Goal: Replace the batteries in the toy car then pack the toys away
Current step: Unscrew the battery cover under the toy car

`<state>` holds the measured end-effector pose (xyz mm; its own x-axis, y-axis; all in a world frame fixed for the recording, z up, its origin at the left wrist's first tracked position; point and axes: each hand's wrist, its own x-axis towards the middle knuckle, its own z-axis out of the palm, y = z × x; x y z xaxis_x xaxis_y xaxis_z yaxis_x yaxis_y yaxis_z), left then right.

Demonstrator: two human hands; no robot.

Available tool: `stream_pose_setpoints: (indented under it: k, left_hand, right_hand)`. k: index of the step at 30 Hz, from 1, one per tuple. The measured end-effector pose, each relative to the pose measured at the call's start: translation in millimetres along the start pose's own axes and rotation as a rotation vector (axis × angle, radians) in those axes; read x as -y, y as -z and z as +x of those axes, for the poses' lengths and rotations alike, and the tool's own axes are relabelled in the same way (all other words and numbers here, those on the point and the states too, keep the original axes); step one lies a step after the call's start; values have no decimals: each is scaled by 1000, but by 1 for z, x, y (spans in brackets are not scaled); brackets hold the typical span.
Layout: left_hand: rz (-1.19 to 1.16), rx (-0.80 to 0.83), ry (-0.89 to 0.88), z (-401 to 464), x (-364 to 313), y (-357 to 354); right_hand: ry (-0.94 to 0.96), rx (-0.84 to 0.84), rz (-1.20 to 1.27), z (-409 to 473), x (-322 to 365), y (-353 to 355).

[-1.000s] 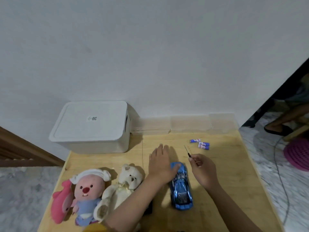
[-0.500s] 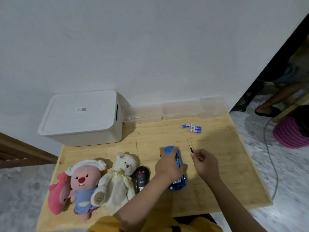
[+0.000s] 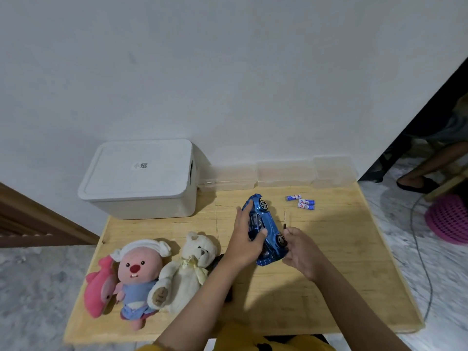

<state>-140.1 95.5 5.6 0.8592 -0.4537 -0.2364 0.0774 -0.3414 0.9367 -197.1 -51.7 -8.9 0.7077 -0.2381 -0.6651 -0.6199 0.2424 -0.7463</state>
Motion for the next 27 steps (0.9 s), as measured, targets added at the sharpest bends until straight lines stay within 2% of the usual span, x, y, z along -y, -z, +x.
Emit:
stream_pose_setpoints:
  k: [4, 10, 15, 21, 27]
  left_hand:
    - [-47, 3, -37, -2, 4, 3]
    - [-156, 39, -76, -2, -1, 13]
    - [-162, 44, -61, 3, -5, 18]
    - [-139, 39, -1, 9, -7, 18]
    - [-139, -43, -32, 9, -12, 20]
  right_hand:
    - [-69, 38, 94, 1, 4, -1]
    - [-56, 103, 252, -2, 15, -12]
    - [-80, 33, 277, 7, 24, -26]
    - [71, -51, 262, 2, 36, -31]
    - [270, -154, 53, 4, 40, -31]
